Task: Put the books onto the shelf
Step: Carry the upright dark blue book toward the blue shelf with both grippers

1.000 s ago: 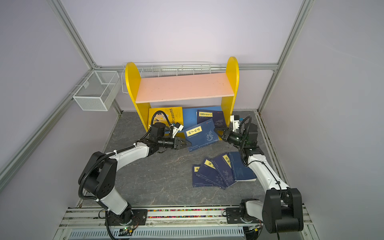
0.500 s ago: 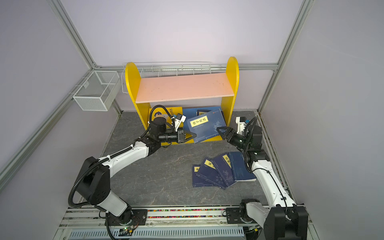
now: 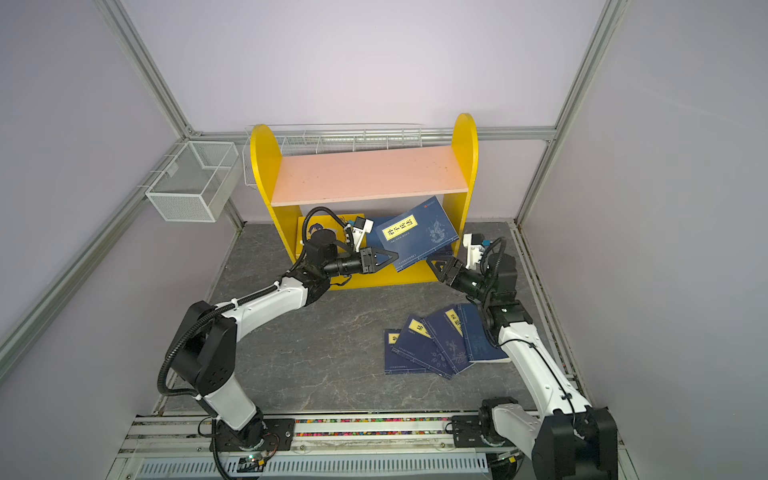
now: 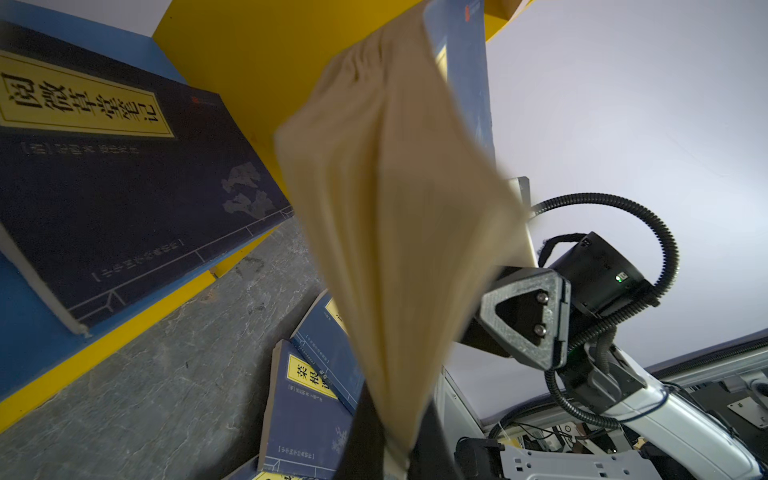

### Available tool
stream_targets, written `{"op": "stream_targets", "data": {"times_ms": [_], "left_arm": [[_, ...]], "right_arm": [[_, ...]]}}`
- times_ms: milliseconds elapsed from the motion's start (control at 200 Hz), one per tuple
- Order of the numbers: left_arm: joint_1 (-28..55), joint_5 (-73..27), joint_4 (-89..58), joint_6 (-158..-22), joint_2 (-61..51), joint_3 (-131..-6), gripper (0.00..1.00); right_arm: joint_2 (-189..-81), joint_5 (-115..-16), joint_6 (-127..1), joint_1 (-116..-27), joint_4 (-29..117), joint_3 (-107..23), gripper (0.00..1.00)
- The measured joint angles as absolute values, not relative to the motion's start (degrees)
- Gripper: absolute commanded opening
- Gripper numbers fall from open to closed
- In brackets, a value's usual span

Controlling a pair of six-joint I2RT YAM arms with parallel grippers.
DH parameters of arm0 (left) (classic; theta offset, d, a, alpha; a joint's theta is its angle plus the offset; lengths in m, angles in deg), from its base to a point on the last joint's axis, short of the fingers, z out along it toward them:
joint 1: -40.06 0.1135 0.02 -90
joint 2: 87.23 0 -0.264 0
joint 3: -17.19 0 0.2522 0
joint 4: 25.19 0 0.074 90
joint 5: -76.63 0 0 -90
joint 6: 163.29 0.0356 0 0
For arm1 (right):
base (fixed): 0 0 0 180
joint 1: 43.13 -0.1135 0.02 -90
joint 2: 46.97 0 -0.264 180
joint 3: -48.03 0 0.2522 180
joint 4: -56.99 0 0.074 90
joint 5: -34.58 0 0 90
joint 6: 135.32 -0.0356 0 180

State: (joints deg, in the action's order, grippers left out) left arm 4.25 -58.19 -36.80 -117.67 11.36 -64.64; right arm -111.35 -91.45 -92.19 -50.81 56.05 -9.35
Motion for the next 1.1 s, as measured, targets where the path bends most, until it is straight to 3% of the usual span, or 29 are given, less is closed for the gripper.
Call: {"op": "stream_targets", "data": {"times_ms": [165, 610, 870, 920, 985, 1025, 1100], "left_arm": [[4.3, -57.1, -37.3, -117.8, 11.4, -64.6, 0.00], [4.0, -56.8, -36.6, -117.6, 11.4, -64.6, 0.00], [4.0, -57.4, -35.9, -116.7, 11.5, -64.6, 0.00], [4.0, -57.0, -35.3, -116.2, 11.5, -64.6, 0.12], [4.1, -56.4, -34.0, -115.0, 11.4, -64.6, 0.41], [4.2, -56.0, -33.1, -114.4, 11.3, -64.6, 0.53], [4.0, -53.8, -30.3, -113.1, 10.7, -64.6, 0.65]], "right_arm": [[-114.6, -91.4, -94.4, -51.8, 60.6, -9.4, 0.43], [-114.4, -88.6, -97.6, -53.5, 67.2, -9.7, 0.44], [-114.9, -84.9, -97.9, -54.2, 67.2, -10.0, 0.14], [-115.3, -84.7, -98.0, -54.5, 67.3, -10.2, 0.13], [-115.5, -83.3, -98.3, -55.5, 67.5, -10.3, 0.12], [-115.6, -82.5, -98.5, -55.9, 67.5, -10.3, 0.12], [-116.2, -80.7, -98.7, -56.6, 67.5, -10.5, 0.12]]}}
